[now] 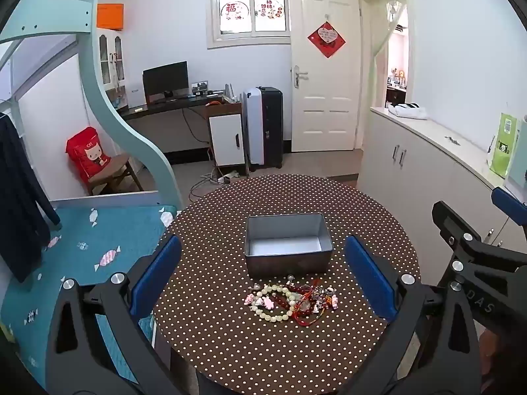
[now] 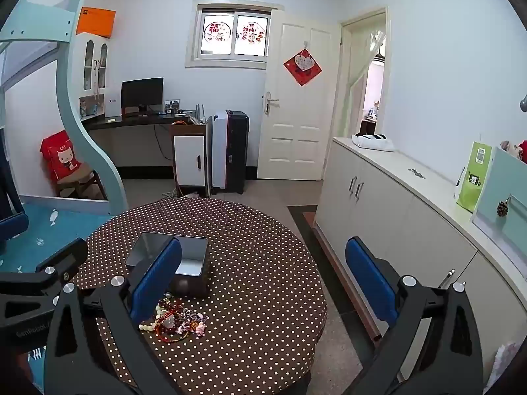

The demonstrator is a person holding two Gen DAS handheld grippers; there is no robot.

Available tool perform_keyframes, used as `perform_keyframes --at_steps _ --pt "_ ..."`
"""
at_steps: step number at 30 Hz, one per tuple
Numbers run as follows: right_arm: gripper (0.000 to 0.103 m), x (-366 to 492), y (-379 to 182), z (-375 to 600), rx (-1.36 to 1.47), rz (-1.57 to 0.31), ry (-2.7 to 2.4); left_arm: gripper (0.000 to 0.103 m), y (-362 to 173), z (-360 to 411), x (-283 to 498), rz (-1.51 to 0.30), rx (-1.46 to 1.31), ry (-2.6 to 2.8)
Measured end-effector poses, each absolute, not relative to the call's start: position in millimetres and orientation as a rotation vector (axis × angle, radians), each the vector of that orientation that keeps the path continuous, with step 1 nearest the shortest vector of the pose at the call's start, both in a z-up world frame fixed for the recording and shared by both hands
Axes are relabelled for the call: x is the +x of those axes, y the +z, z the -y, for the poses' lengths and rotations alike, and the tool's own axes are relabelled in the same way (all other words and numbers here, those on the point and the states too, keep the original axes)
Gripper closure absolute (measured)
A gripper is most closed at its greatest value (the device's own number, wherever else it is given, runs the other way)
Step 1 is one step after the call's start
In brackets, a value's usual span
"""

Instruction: Organize jewelry

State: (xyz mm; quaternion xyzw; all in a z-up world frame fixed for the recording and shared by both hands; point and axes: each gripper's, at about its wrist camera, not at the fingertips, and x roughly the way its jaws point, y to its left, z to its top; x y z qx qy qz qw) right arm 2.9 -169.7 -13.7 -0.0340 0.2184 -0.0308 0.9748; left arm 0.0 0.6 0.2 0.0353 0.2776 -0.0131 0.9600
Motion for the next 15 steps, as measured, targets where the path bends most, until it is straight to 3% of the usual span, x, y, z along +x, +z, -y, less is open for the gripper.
perform_keyframes --at_steps 15 --pt "0.007 8.6 -17.5 171.9 -0.046 -0.451 -0.02 0.005 1.7 -11.3 -0.5 -0.538 0.04 -0.008"
